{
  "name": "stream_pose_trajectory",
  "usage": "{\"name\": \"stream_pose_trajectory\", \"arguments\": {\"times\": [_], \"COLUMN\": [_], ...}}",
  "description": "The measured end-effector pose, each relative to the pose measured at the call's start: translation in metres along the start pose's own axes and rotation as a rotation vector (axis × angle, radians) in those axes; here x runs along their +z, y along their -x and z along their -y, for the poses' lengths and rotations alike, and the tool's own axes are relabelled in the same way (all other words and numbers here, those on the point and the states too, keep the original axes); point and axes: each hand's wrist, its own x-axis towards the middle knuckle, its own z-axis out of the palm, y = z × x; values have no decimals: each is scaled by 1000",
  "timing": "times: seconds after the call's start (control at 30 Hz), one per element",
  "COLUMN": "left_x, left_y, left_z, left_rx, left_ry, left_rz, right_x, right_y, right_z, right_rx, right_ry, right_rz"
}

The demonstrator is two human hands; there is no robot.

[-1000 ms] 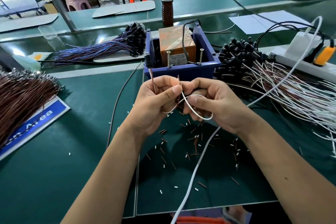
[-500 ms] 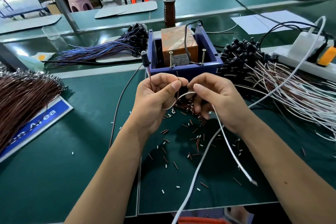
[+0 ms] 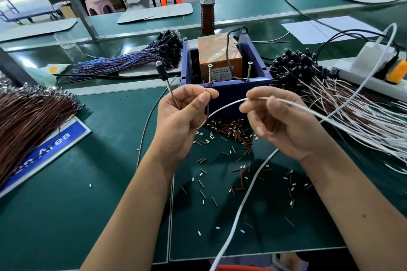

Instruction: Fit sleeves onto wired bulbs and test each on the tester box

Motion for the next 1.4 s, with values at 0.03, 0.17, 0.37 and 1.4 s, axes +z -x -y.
{"name": "stream_pose_trajectory", "arguments": {"times": [0.03,0.17,0.37,1.4], "left_x": [0,0,6,38], "left_y": [0,-1,-1,-4], "left_z": [-1,-2,0,22], "left_rx": [-3,-14,15,381], "left_ry": [10,27,44,-459], "left_rz": [-14,-80,-226,-660], "right_x": [0,-2,8,21], "right_y": [-1,-4,-7,-22], "right_z": [1,9,10,-20], "right_rx": [6,-44,-180,-477], "right_ry": [19,22,56,1254], "right_rz": [-54,-281,-504,-832]}}
